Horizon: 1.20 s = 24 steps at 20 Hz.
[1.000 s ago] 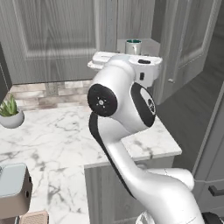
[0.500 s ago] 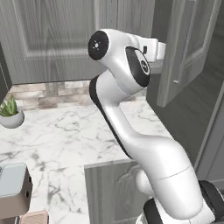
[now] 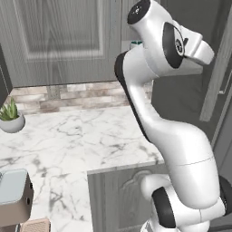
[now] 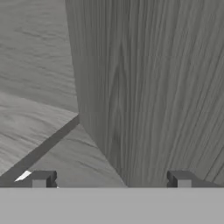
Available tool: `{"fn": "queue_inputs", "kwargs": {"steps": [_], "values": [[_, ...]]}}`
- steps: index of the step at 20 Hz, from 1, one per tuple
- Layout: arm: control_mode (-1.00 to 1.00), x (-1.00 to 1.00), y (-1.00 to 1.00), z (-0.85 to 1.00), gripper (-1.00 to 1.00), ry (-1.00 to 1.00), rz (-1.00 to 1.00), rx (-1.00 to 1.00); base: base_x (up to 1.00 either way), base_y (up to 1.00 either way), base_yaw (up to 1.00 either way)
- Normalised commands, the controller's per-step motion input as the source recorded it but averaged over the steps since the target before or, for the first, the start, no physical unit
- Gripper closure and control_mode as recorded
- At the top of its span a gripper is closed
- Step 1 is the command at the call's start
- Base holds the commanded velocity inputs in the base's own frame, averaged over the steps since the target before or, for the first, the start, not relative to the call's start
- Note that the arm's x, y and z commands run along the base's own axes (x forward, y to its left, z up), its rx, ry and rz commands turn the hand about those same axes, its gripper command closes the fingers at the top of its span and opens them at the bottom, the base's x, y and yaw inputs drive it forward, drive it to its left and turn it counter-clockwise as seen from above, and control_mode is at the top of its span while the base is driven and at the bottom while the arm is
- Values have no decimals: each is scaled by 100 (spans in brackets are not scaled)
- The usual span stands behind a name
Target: Open the cabinet directly in front. Then move the beer and the mug to the dining counter with the jar on it.
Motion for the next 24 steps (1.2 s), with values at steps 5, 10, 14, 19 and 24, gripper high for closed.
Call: {"fn": "queue_inputs", "kwargs": {"steps": [5,10,14,19,24], "values": [[-100,-13,-100,-23,-100,-18,-9,22,0,0,0],[-100,-3,-88,-22,-100,-23,1,18,0,0,0],[-100,0,0,-17,-100,-17,10,1,0,0,0],[-100,-4,99,-15,-100,-30,27,-7,0,0,0],[-100,0,100,-3,-100,-35,42,-23,0,0,0]]}}
